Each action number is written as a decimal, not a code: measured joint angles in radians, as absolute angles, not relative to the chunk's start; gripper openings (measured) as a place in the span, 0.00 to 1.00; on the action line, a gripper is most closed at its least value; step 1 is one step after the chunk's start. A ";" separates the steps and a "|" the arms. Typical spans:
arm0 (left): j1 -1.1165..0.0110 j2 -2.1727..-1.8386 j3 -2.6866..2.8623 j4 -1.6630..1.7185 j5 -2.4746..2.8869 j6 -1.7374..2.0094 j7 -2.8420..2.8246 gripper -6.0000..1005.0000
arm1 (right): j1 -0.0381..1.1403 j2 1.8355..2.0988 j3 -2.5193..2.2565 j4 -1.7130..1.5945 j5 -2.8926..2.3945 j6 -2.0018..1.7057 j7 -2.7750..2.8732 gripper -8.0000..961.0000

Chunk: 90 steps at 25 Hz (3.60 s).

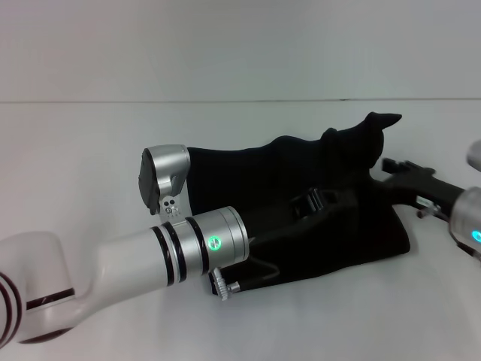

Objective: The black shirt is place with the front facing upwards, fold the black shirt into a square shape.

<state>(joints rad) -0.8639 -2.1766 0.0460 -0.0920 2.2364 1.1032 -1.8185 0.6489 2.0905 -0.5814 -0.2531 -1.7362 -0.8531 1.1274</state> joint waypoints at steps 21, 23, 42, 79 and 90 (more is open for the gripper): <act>-0.871 -2.175 0.027 -0.164 2.259 1.194 -1.694 0.21 | 0.420 2.088 -0.477 -0.353 -1.576 -1.040 1.149 0.84; -0.862 -2.171 0.029 -0.158 2.286 1.245 -1.701 0.25 | 0.420 2.087 -0.459 -0.353 -1.576 -1.066 1.186 0.84; -0.585 -2.133 0.190 0.458 2.380 1.895 -1.518 0.95 | 0.566 1.968 -0.595 -0.535 -1.878 -1.434 2.007 0.83; -0.480 -2.141 0.271 0.614 2.377 1.965 -1.280 0.94 | 0.879 1.989 -0.774 -0.673 -2.471 -1.449 2.591 0.82; -0.479 -2.141 0.270 0.614 2.376 1.965 -1.279 0.94 | 0.879 1.989 -0.820 -0.681 -2.478 -1.447 2.586 0.52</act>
<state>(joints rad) -0.4793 -2.1414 0.2698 0.6136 2.3760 1.9651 -1.2790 0.8790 1.9890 -0.8198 -0.6809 -2.4777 -1.4470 2.5861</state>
